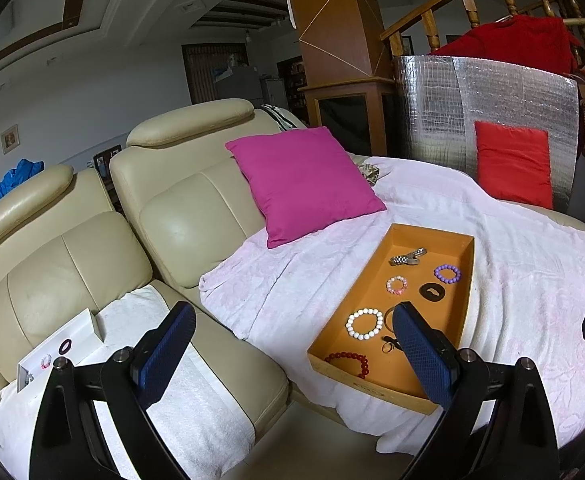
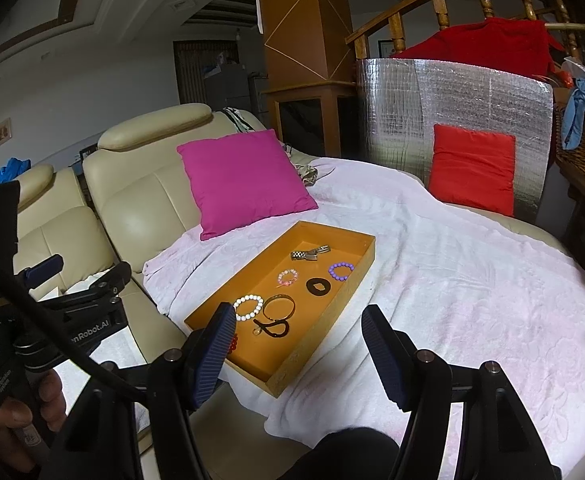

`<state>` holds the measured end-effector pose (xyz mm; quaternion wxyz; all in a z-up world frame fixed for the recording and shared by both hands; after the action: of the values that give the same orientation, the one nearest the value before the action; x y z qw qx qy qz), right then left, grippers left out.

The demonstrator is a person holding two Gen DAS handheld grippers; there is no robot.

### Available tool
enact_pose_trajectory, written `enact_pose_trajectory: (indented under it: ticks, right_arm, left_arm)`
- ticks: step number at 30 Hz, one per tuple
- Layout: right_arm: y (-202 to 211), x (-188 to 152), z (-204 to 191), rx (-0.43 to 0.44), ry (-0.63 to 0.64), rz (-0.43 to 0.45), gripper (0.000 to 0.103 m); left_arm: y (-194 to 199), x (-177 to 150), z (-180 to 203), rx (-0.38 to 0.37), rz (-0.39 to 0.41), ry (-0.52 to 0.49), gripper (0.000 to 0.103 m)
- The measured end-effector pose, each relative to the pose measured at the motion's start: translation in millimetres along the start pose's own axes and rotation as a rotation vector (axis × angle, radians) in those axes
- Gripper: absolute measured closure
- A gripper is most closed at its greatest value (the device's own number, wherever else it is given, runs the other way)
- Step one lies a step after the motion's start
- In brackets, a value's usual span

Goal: Organize jewelry

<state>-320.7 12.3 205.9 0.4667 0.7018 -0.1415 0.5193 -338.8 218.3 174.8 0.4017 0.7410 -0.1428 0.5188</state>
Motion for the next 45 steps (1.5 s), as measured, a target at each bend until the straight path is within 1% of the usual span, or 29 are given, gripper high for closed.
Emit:
enact_pose_trajectory:
  ticks: [18,25,35,45]
  right_arm:
    - [-2,-1,-5,0.005,0.010,-0.002,0.034]
    - [-8,1,-10,0.003,0.023,-0.008,0.034]
    - [-31,9,-11,0.001,0.018,-0.022,0.034]
    - [-67,17,-2,-0.031,0.012,-0.051,0.034]
  left_arm:
    - [-6,-3,-4,0.000,-0.010,0.009,0.004]
    - [-16,-4,-9,0.001,-0.026,0.016,0.004]
    - [-41,2,-7,0.016,-0.047,0.011,0.004]
    - [-75,11,5,-0.018,-0.066,0.004,0.004]
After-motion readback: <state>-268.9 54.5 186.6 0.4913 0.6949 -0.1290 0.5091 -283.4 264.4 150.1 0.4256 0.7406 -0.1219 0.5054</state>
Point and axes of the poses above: each gripper's, at about its wrist camera, not at the fingertips, and y roughly against the way its jaws point, z to its right, x to its top, the point moved 2 cm from there along -y, roughly the way its jaws point, and after that the axes turned 2 degrees about z, right-handed, at the moved point
